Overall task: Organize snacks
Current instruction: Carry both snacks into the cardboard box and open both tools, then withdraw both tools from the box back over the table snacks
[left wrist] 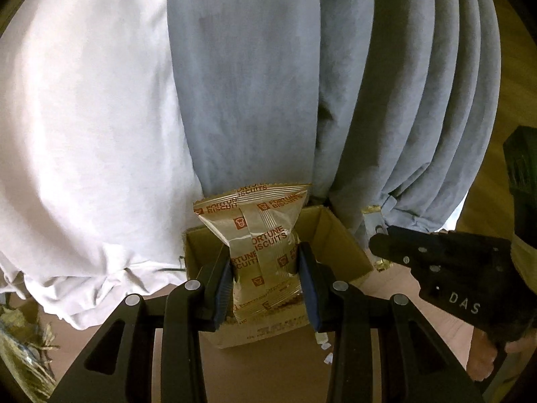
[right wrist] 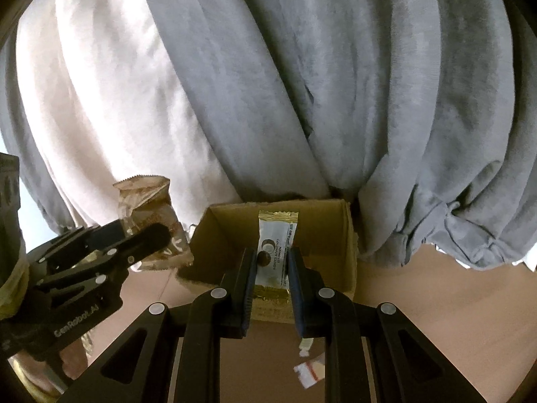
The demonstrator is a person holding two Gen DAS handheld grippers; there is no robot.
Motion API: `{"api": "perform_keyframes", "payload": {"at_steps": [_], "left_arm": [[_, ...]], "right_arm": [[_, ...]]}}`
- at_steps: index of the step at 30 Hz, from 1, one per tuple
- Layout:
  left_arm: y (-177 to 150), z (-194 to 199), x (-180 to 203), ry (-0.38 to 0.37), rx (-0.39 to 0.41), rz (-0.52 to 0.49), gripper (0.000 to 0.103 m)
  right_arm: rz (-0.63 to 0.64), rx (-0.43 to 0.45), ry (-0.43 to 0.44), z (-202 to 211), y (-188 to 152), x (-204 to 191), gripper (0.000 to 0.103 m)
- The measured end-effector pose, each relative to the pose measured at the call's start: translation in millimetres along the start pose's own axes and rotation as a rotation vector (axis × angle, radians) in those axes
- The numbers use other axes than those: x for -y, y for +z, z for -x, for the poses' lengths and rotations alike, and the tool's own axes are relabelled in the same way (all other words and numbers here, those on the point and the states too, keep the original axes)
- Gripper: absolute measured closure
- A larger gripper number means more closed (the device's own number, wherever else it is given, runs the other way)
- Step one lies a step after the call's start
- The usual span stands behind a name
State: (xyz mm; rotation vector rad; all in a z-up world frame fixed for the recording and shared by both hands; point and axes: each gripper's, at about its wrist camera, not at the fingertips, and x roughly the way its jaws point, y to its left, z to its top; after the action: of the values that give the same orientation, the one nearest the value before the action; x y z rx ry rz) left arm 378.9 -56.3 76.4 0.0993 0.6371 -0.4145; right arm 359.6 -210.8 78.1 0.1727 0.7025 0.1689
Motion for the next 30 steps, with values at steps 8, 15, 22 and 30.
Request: {"api": "perform_keyframes", "payload": {"at_steps": [8, 15, 22, 30], "left_arm": [[2, -43, -12, -0.021, -0.064, 0.012, 0.066], [1, -71, -21, 0.006, -0.094, 0.025, 0.059], [-2, -59, -18, 0.061, -0.049, 0.007, 0.040], [-27, -3, -15, 0.148, 0.042, 0.004, 0.039]], "right_arm": [[0.003, -0.041, -0.030, -41, 12, 10, 0.082], [0.003, -0.070, -0.047, -68, 13, 17, 0.081], [0.005, -0.084, -0.072, -72, 8, 19, 0.061], [0.062, -0.058, -0.050, -48, -11, 7, 0.061]]}}
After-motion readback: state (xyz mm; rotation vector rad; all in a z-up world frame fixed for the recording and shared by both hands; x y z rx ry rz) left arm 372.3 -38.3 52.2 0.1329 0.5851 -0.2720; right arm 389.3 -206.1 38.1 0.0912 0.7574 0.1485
